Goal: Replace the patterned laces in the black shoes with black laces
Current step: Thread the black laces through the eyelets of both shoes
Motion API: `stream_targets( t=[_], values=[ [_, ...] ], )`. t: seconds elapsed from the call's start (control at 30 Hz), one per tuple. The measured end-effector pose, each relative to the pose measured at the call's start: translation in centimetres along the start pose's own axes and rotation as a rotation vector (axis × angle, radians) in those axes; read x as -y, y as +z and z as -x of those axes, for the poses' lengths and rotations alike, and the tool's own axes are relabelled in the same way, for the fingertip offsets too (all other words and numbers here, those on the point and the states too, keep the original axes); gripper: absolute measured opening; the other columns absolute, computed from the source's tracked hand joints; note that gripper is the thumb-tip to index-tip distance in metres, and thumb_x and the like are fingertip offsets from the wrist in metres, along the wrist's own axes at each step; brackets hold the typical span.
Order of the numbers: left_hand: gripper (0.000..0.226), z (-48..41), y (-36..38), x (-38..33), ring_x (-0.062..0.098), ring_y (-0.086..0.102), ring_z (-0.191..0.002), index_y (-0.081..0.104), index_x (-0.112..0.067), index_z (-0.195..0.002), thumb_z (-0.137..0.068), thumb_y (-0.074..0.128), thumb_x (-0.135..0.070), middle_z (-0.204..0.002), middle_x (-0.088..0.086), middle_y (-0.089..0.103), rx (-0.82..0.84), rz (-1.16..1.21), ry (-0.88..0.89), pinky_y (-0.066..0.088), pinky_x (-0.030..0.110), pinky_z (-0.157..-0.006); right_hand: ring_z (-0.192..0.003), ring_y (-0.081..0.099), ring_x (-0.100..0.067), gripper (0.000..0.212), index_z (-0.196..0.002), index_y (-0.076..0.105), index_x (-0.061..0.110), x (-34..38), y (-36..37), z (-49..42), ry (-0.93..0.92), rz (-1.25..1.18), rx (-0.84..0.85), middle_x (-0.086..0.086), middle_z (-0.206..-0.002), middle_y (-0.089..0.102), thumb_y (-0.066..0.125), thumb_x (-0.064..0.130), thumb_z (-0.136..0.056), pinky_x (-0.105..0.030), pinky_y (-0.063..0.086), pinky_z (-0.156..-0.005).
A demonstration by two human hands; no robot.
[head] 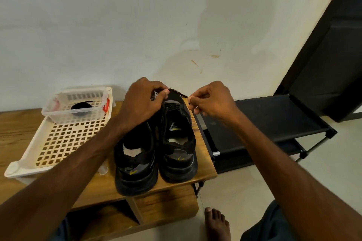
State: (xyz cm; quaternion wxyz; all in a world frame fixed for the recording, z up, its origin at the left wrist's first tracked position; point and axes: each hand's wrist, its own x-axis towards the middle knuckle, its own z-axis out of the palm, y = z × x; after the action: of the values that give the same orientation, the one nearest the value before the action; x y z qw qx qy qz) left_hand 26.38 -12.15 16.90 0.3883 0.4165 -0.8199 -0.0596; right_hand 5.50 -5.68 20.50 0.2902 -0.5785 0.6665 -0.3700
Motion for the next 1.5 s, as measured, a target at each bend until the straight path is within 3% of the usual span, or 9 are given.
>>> stream_targets(
  t=[0.1,0.23,0.47,0.6,0.7,0.87,1.17,1.37,1.5],
  values=[
    [0.015,-0.1,-0.6,1.1,-0.002,0.059,-0.075,0.080,-0.021,-0.100,-0.096,0.068,-0.028,-0.089,-0.008,0.077,-0.039,0.010,-0.081,0.052,0.030,-0.080,-0.062,0.069,-0.007,0.012,-0.097,0.077,0.006,-0.5,-0.2,-0.2,0.020,0.044,0.039,-0.002,-0.076,0.077,0.067,0.014,-0.098,-0.013,0.049,-0.050],
    [0.014,0.3,-0.4,2.1,0.006,0.069,-0.079,0.081,-0.023,-0.099,-0.093,0.069,-0.029,-0.090,-0.009,0.077,0.001,0.043,-0.146,0.059,0.037,-0.086,-0.071,0.073,-0.009,0.014,-0.108,0.074,0.003,-0.7,-0.2,-0.2,0.050,0.054,0.143,-0.005,-0.082,0.078,0.067,0.004,-0.096,-0.016,0.055,-0.056],
    [0.013,0.3,-0.2,2.2,0.009,0.069,-0.081,0.080,-0.022,-0.099,-0.092,0.070,-0.027,-0.091,-0.006,0.077,0.072,-0.003,-0.167,0.058,0.036,-0.089,-0.065,0.075,-0.014,0.010,-0.093,0.077,0.001,-0.7,-0.3,-0.1,0.062,0.009,0.116,-0.009,-0.079,0.078,0.076,0.011,-0.091,-0.014,0.049,-0.047],
    [0.037,0.5,-0.1,2.5,0.016,0.061,-0.108,0.071,-0.018,-0.124,-0.089,0.072,-0.028,-0.112,-0.004,0.074,0.027,-0.030,-0.175,0.050,0.044,-0.101,-0.067,0.076,-0.014,0.008,-0.087,0.079,0.008,-0.9,0.4,-0.7,-0.028,0.100,0.051,-0.004,-0.073,0.077,0.079,0.016,-0.089,-0.019,0.057,-0.054],
    [0.048,0.6,0.1,1.6,0.018,0.049,-0.121,0.062,-0.019,-0.135,-0.089,0.065,-0.030,-0.127,-0.005,0.066,0.006,-0.023,-0.035,0.043,0.045,-0.104,-0.065,0.074,-0.009,0.005,-0.089,0.081,0.014,-0.9,1.1,-0.9,-0.124,0.192,0.045,0.001,-0.072,0.076,0.080,0.020,-0.089,-0.014,0.055,-0.056],
    [0.026,1.1,1.0,0.4,0.016,0.056,-0.107,0.074,-0.027,-0.118,-0.094,0.064,-0.031,-0.110,-0.011,0.072,0.098,-0.061,0.195,0.046,0.046,-0.089,-0.066,0.069,0.002,0.005,-0.093,0.082,0.021,-0.3,1.8,-0.7,-0.271,0.273,0.025,0.010,-0.074,0.074,0.078,0.022,-0.091,-0.012,0.054,-0.065],
    [0.019,1.0,1.1,-0.4,0.006,0.052,-0.070,0.080,-0.026,-0.106,-0.088,0.079,-0.032,-0.075,-0.005,0.071,0.020,0.021,0.218,0.043,0.032,-0.076,-0.069,0.070,0.002,0.006,-0.094,0.082,0.022,-0.4,1.8,-0.5,-0.232,0.256,0.024,0.011,-0.076,0.075,0.078,0.023,-0.091,-0.011,0.055,-0.064],
    [0.013,0.9,0.8,-0.4,0.005,0.068,-0.077,0.080,-0.029,-0.096,-0.088,0.076,-0.037,-0.083,-0.012,0.076,0.057,0.048,0.050,0.056,0.041,-0.087,-0.079,0.070,-0.001,0.024,-0.101,0.078,0.021,-0.5,2.9,-0.7,-0.168,0.309,0.062,0.010,-0.089,0.075,0.082,0.038,-0.084,-0.012,0.056,-0.066],
    [0.004,1.4,1.1,-0.5,0.008,0.061,-0.098,0.079,-0.031,-0.084,-0.081,0.078,-0.033,-0.099,-0.016,0.075,0.048,0.076,-0.092,0.050,0.042,-0.093,-0.081,0.072,-0.010,0.027,-0.106,0.079,0.018,-1.3,4.4,-0.7,-0.093,0.472,0.094,0.001,-0.095,0.076,0.083,0.032,-0.083,-0.028,0.063,-0.073]
  ],
)
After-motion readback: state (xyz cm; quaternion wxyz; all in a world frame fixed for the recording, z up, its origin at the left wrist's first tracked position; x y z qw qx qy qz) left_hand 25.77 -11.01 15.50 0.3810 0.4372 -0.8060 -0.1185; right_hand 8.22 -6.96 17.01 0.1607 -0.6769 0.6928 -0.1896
